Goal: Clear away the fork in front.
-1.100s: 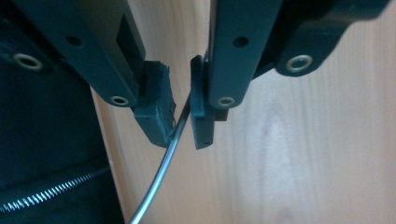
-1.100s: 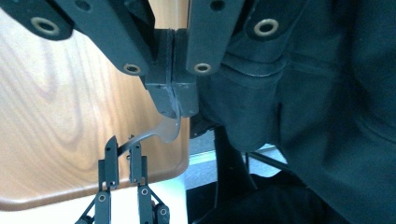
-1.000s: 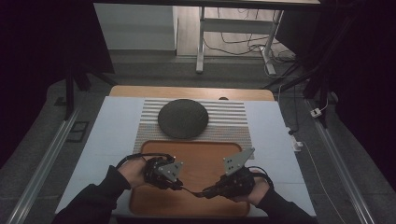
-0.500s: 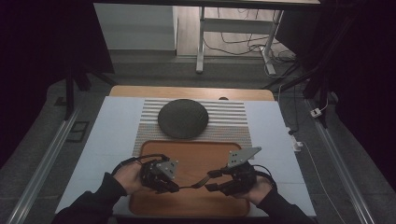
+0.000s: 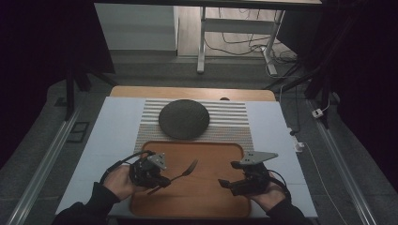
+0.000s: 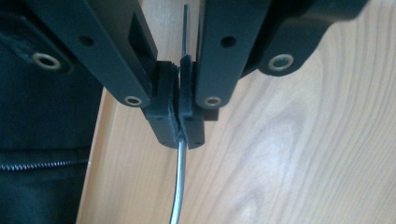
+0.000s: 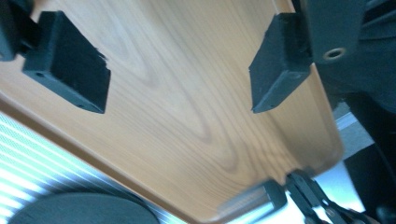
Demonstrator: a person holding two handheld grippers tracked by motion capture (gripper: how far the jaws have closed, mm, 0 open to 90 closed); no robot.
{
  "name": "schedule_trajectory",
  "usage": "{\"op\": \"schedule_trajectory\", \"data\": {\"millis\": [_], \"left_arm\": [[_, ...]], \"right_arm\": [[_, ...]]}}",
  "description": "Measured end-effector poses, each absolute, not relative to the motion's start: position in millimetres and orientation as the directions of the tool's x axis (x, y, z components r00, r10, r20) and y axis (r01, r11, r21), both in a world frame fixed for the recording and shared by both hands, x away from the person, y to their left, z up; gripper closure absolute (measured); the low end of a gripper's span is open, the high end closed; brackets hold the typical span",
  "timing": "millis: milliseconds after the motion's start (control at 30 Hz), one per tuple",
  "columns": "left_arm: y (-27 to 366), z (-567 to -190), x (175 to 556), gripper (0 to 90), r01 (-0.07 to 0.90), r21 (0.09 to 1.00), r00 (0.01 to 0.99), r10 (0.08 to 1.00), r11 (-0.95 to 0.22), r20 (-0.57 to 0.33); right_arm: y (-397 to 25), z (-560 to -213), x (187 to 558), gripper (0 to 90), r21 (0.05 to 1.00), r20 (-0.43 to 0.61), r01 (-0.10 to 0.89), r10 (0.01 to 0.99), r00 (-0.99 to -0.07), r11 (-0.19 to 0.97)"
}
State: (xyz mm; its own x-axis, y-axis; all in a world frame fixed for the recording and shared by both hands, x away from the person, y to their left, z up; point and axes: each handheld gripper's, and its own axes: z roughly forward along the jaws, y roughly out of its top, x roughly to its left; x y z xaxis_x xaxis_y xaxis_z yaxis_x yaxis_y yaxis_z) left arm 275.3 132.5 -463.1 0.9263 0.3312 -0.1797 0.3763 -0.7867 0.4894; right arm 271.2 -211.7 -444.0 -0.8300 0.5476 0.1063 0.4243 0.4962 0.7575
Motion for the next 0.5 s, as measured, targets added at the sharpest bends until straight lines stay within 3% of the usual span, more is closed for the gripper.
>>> {"op": "schedule_trajectory", "data": {"millis": [500], "left_arm": [[155, -472, 272, 86.7, 0.636, 0.437, 0.767, 0.585, -0.636, -0.265]], "right_arm": [[-245, -444, 255, 2.2, 0.767, 0.072, 0.474, 0.677, -0.732, 0.432]]}}
